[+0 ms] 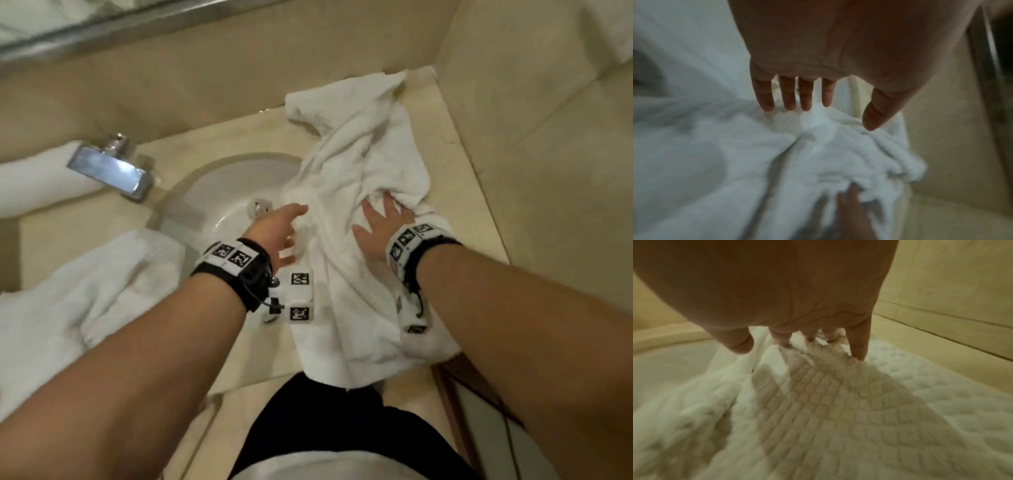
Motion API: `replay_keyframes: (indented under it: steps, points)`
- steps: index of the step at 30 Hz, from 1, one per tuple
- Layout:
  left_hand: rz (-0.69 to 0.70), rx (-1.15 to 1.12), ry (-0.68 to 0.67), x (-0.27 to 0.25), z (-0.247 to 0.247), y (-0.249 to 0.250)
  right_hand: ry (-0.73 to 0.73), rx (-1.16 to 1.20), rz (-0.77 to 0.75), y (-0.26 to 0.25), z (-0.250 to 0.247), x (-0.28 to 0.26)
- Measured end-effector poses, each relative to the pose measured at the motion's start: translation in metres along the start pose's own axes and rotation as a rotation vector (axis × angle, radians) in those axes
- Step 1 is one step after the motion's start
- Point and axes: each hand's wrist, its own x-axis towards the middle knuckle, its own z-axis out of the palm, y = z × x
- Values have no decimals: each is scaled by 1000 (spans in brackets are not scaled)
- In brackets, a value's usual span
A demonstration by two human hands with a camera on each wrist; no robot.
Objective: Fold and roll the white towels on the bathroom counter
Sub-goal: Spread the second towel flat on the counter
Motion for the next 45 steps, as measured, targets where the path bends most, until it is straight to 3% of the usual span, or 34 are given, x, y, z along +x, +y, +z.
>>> replay_keyframes:
  steps: [5, 9, 13, 19, 24, 26, 30, 32, 36, 38, 39, 40, 42, 43, 45]
  points:
    - [-161, 446, 119, -3, 13, -95, -69, 49, 0, 40, 13, -36]
    - [-120, 812, 342, -14, 25, -124, 64, -5, -29, 75, 51, -81]
    - [-100, 708, 477, -27, 24, -134, 150, -41, -15, 103, 82, -109]
    - [-189, 533, 601, -55, 21, -171, 168, -36, -34, 107, 91, -121]
    - [-227, 325, 547, -44, 17, -220, 150, 19, -40, 103, 100, -127]
    - [-162, 245, 537, -37, 11, -237, 139, 28, -45, 102, 103, -130]
    - [-26, 85, 395, -68, 21, -228, 150, 39, -52, 99, 106, -133]
    - [71, 1, 428, -78, 23, -224, 150, 54, -55, 98, 105, -135]
    - [522, -8, 526, -109, 45, -203, 161, 178, -66, 100, 99, -140]
    - [812, 157, 359, -132, 72, -193, 200, 268, -29, 103, 93, -142]
    - [935, 302, 172, -143, 88, -191, 218, 324, -2, 108, 89, -143]
    - [970, 474, -41, -149, 102, -193, 224, 373, 19, 114, 86, -145]
    - [777, 832, -371, -152, 126, -199, 206, 470, 44, 129, 82, -146]
    - [631, 966, -441, -146, 130, -205, 207, 531, 68, 135, 81, -146]
    - [483, 1067, -409, -130, 131, -217, 208, 625, 165, 145, 80, -145]
